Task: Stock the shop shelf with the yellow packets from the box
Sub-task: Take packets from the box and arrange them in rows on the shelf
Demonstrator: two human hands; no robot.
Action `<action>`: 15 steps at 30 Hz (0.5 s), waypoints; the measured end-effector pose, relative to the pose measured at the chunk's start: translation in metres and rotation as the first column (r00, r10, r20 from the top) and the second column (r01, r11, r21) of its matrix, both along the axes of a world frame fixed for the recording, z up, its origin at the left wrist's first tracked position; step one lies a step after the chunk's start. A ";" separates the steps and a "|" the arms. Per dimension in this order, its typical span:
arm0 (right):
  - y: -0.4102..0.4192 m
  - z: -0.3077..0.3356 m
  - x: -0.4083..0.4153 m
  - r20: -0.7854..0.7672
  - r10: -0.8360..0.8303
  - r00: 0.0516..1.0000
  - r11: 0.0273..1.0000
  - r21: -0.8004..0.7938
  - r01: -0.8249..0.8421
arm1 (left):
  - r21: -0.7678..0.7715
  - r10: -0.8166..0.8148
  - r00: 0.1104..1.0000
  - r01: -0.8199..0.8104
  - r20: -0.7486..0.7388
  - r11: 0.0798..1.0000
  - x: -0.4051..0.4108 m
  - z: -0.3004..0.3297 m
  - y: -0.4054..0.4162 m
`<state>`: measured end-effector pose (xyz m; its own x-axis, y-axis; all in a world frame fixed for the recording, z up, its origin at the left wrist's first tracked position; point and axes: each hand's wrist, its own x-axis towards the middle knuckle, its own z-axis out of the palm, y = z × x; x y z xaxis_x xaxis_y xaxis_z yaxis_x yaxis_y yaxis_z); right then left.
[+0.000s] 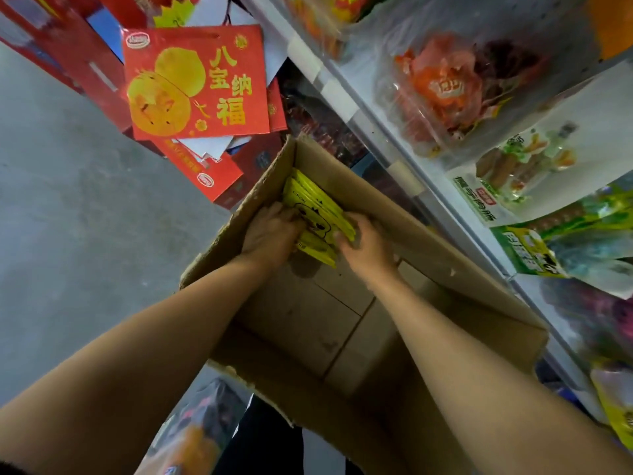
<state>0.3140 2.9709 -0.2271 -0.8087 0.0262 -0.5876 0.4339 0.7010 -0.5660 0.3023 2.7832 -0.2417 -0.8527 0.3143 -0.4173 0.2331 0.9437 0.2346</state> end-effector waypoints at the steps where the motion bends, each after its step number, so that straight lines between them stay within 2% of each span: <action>1: -0.001 -0.001 0.001 -0.019 0.011 1.000 1.000 0.024 -0.011 | 0.018 0.020 1.000 -0.020 0.020 1.000 0.004 -0.001 -0.001; 3: -0.005 -0.004 0.004 -0.039 0.031 0.999 0.998 0.064 -0.029 | 0.051 0.052 0.994 -0.057 0.099 0.997 0.007 -0.004 -0.004; 5: -0.009 -0.008 0.006 -0.032 0.014 0.999 0.997 0.078 -0.011 | 0.121 0.114 0.949 -0.155 0.293 0.981 0.009 -0.008 -0.008; 8: -0.014 -0.015 0.003 -0.036 -0.042 0.998 0.994 0.095 0.046 | 0.155 0.026 0.853 -0.124 0.521 0.980 0.016 -0.012 -0.012; 11: -0.017 -0.019 -0.001 -0.051 -0.047 0.998 0.991 0.126 0.054 | 0.156 -0.025 0.803 -0.086 0.596 0.984 0.026 -0.013 -0.015; 15: -0.028 -0.021 -0.005 -0.046 -0.054 0.997 0.971 0.233 0.063 | 0.114 -0.008 0.752 -0.090 0.659 0.989 0.033 -0.016 -0.016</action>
